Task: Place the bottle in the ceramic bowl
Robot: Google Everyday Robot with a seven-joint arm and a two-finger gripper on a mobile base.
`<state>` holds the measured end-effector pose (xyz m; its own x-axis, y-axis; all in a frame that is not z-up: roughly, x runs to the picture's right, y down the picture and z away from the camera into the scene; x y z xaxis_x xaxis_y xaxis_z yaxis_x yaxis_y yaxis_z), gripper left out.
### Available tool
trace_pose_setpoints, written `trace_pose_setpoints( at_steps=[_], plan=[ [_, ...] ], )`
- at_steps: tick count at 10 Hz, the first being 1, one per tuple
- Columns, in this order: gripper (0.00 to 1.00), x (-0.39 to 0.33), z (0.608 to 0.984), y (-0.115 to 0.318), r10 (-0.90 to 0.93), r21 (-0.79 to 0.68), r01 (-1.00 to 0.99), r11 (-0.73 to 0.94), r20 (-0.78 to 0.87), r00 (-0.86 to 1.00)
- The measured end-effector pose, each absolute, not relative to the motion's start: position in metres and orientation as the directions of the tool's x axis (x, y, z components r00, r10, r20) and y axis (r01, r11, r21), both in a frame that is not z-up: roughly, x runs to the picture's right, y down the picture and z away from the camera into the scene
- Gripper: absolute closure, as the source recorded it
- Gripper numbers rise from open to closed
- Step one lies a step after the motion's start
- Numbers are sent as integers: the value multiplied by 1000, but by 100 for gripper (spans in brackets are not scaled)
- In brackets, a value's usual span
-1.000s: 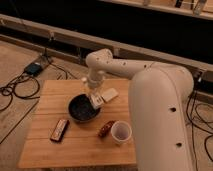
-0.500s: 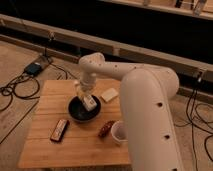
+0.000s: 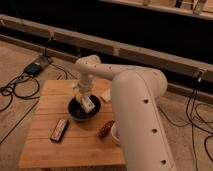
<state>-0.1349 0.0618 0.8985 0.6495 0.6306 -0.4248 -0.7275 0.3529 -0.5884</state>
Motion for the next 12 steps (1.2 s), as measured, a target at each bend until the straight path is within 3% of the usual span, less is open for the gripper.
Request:
trace_pose_setpoints(
  at_steps=[12],
  plan=[
    [36, -121, 878, 29, 692, -569, -749, 339, -389, 608]
  ],
)
